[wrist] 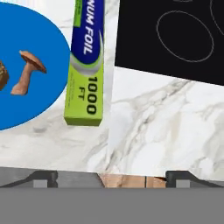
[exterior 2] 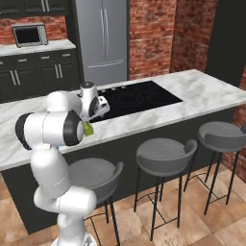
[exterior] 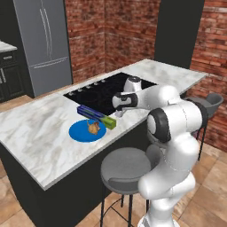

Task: Retrieve the tupperware and aluminum foil from the cabinet and place them on the dining counter near the plate with onion and mushroom to prepare for storing leftovers.

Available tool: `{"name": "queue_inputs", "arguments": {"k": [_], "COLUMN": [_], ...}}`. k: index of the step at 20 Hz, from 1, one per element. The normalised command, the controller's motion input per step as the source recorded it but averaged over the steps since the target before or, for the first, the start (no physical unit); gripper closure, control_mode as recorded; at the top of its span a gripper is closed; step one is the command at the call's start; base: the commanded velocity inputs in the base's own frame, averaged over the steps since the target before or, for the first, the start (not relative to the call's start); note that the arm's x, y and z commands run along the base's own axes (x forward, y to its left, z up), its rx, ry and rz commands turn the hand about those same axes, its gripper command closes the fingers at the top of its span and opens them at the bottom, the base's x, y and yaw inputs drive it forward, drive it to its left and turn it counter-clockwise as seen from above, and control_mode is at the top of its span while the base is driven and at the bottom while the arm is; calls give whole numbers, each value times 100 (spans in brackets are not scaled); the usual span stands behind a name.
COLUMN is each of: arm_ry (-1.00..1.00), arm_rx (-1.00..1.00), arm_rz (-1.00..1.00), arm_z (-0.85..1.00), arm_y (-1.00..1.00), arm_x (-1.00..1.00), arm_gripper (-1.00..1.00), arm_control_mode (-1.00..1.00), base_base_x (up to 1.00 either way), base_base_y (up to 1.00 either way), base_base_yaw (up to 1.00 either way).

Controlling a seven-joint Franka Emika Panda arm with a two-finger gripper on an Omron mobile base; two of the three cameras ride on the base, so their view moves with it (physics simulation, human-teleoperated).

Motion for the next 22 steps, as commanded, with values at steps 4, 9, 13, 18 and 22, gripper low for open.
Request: {"name": "queue_inputs", "arguments": {"k": [4,9,13,18,22], "arm_ry": [-11,-3,0,0,0], "arm_rx": [-1,2,22,6,0], "arm_rz": [0,-12,-28,-30,-13], "arm_z": [73,55,65,48,20], "arm_y": [21,13,-23,-18,0], "arm_x": [-100,-100,-100,-97,-21], "arm_gripper": [-100,-100,-100,-100,-100], "arm_control_mode": [-100,-100,-100,-100,-100], "base_base_x": [0,0,0,0,0], "base_base_y": [0,0,0,0,0], "base_base_yaw": [0,0,0,0,0]}}
